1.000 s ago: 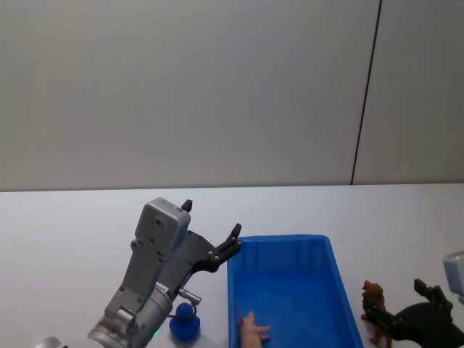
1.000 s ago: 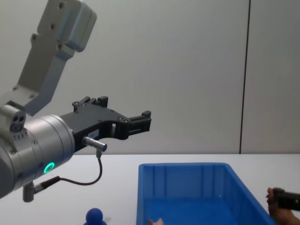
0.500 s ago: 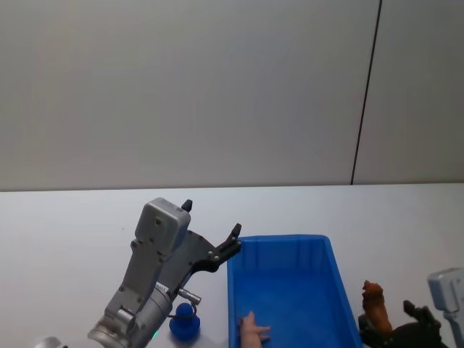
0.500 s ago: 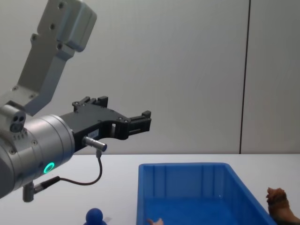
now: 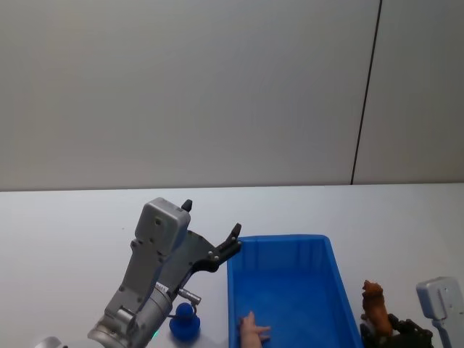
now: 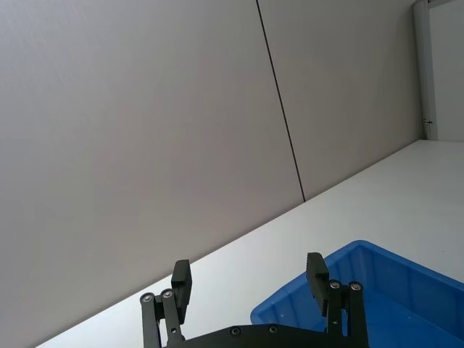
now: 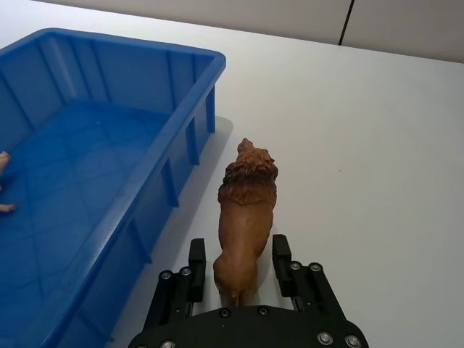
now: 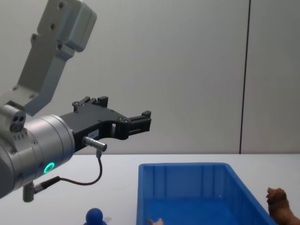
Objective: Pick up the two dolls from the table and place them into the box.
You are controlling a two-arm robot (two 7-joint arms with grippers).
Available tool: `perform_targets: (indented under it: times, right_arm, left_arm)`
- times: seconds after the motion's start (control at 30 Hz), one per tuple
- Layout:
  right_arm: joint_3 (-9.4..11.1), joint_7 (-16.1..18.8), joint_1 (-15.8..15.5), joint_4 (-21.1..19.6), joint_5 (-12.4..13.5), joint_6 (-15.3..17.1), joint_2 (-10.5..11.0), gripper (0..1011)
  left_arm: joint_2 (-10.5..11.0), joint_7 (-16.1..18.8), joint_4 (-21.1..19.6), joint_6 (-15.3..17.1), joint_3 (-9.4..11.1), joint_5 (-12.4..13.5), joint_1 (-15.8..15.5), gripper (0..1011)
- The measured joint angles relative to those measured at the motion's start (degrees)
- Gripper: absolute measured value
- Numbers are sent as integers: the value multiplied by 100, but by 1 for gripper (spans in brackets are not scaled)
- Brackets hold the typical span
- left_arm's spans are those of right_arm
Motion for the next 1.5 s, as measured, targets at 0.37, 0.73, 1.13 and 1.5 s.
perform_targets:
  times: [0.37,0.73,1.13,1.5]
  right_arm:
    - [10,-146,-47,-158,-88,-49,0,290]
    - [57,-190,-61,-555,-189,-246,38,282]
    - [19,279,263,-719,-269,-408,-100,282]
    - [-134,860,821,-238,-309,-368,-462,297]
  left_arm:
    - [0,0,0,0,0,0,0,1001]
    - [0,0,0,0,0,0,0,1001]
    - [0,0,0,0,0,0,0,1001]
    - [0,0,0,0,0,0,0,1001]
